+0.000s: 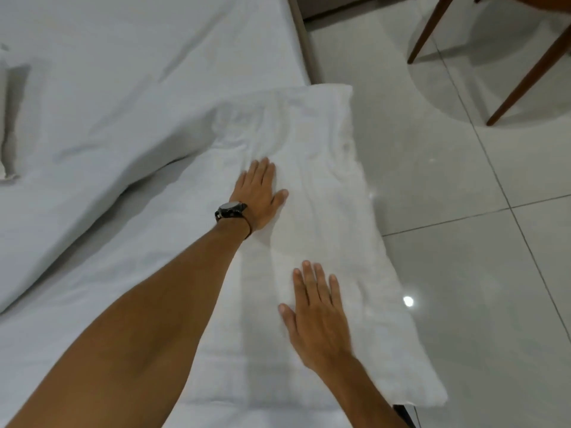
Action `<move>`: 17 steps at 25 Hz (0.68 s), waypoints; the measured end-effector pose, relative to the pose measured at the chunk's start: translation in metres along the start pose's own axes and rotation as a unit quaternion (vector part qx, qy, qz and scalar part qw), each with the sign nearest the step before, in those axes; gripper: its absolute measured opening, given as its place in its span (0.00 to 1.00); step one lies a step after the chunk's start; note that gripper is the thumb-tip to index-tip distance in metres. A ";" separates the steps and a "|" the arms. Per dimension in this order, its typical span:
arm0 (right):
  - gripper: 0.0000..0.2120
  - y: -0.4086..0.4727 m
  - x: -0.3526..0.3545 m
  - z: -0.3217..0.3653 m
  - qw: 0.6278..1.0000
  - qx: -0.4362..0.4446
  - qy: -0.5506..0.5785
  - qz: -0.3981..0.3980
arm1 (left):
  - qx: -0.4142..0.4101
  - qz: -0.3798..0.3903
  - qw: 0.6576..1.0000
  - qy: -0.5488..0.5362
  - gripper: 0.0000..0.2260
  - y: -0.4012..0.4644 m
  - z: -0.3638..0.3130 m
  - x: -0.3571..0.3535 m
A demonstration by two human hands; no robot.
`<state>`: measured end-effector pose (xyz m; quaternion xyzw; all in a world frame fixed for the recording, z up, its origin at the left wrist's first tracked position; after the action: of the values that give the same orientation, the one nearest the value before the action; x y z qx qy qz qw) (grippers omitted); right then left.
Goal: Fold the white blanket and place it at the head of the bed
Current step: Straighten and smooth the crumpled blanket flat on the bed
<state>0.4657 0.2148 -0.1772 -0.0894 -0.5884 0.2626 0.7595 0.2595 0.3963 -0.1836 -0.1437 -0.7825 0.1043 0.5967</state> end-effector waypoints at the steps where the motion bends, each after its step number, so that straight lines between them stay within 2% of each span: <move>1: 0.36 0.006 -0.008 0.017 1.000 -0.001 -0.009 -0.005 | -0.003 0.005 1.000 0.002 0.35 -0.016 0.021 -0.001; 6: 0.38 0.043 -0.045 0.123 0.995 -0.027 -0.024 -0.089 | -0.001 -0.001 1.000 0.020 0.36 -0.105 0.156 0.001; 8: 0.39 0.061 -0.056 0.182 0.992 -0.028 -0.030 -0.119 | 0.027 -0.015 0.999 0.024 0.37 -0.152 0.231 0.004; 11: 0.39 0.088 -0.070 0.256 0.989 -0.015 -0.041 -0.143 | 0.088 -0.048 0.994 -0.034 0.39 -0.212 0.326 0.009; 15: 0.37 0.098 -0.094 0.341 0.987 0.031 -0.067 -0.144 | 0.125 -0.064 0.988 -0.064 0.36 -0.271 0.397 0.010; 17: 0.38 0.100 -0.105 0.369 0.986 0.023 -0.072 -0.147 | 0.153 -0.070 0.984 -0.057 0.37 -0.302 0.415 0.007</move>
<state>0.0714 0.1827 -0.2030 0.0348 -0.6423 0.1678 0.7471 -0.1725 0.1189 -0.1868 0.0102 -0.7982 0.1890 0.5719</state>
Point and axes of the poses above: each hand's wrist, its own y-axis towards the middle knuckle, its own x-axis out of the back of the hand, z = x × y, the point moved 9 cm from there along y, towards the middle knuckle, and after that the axes turned 15 degrees about -x, right-handed, at the moved point
